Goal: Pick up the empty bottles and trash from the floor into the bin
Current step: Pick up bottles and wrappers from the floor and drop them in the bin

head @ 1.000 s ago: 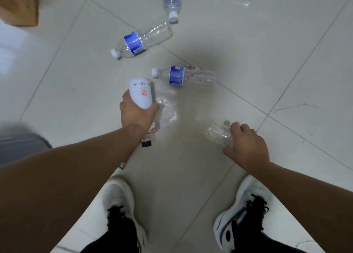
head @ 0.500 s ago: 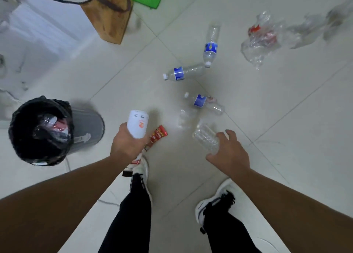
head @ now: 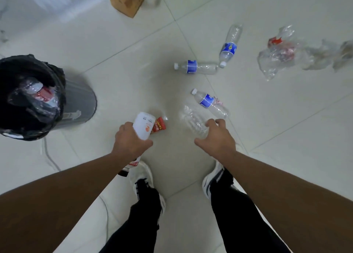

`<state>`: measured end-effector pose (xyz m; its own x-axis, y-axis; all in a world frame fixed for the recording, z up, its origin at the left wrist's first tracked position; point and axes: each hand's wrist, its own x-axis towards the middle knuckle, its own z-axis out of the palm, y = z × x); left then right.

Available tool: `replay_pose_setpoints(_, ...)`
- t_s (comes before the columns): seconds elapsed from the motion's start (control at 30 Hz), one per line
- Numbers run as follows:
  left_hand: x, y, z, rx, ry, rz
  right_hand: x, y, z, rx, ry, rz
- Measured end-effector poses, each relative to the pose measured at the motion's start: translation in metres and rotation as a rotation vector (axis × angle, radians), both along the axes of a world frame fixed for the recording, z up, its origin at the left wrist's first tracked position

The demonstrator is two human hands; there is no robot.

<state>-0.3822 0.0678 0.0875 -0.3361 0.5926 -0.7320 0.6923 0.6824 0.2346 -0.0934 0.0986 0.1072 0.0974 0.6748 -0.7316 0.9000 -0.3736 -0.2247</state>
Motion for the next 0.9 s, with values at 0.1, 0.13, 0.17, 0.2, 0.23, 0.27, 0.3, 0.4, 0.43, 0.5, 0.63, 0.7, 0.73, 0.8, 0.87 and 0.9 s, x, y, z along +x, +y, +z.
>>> replay_pose_setpoints(0.1,0.006,0.003,-0.064,-0.013,0.063,0.056,-0.005,0.009,-0.069,0.043,-0.017,0.128)
replay_pose_setpoints(0.13,0.009,0.002,-0.087,-0.026,0.056,0.071,-0.006,0.012,-0.093,0.057,-0.025,0.171)
replay_pose_setpoints(0.17,0.011,0.002,-0.111,-0.031,0.051,0.079,-0.007,0.015,-0.117,0.082,-0.024,0.196)
replay_pose_setpoints(0.2,0.012,0.000,-0.133,-0.034,0.052,0.097,-0.009,0.017,-0.140,0.109,-0.017,0.215)
replay_pose_setpoints(0.23,0.014,-0.004,-0.154,-0.032,0.054,0.127,-0.011,0.019,-0.162,0.130,-0.010,0.239)
replay_pose_setpoints(0.27,0.016,-0.007,-0.173,-0.010,0.053,0.151,-0.012,0.022,-0.183,0.143,0.001,0.272)
replay_pose_setpoints(0.3,0.019,-0.011,-0.190,0.033,0.046,0.149,-0.012,0.023,-0.203,0.144,0.015,0.304)
replay_pose_setpoints(0.4,0.030,-0.027,-0.229,0.168,0.114,0.056,-0.016,0.022,-0.247,0.195,-0.013,0.410)
replay_pose_setpoints(0.43,0.033,-0.032,-0.236,0.189,0.165,0.042,-0.019,0.019,-0.255,0.251,-0.047,0.450)
replay_pose_setpoints(0.5,0.039,-0.037,-0.240,0.222,0.216,0.044,-0.023,0.012,-0.260,0.318,-0.054,0.485)
replay_pose_setpoints(0.63,0.034,-0.029,-0.206,0.183,0.167,0.120,-0.025,0.012,-0.225,0.262,0.036,0.320)
replay_pose_setpoints(0.7,0.027,-0.025,-0.172,0.154,0.170,0.191,-0.024,0.018,-0.191,0.243,0.027,0.248)
replay_pose_setpoints(0.73,0.023,-0.023,-0.152,0.149,0.172,0.211,-0.022,0.020,-0.173,0.231,0.028,0.249)
replay_pose_setpoints(0.8,0.012,-0.018,-0.099,0.157,0.170,0.229,-0.019,0.027,-0.125,0.223,0.041,0.268)
replay_pose_setpoints(0.87,0.000,-0.014,-0.043,0.163,0.162,0.236,-0.018,0.034,-0.076,0.219,0.048,0.261)
replay_pose_setpoints(0.9,-0.006,-0.014,-0.016,0.170,0.157,0.246,-0.019,0.038,-0.052,0.220,0.046,0.250)
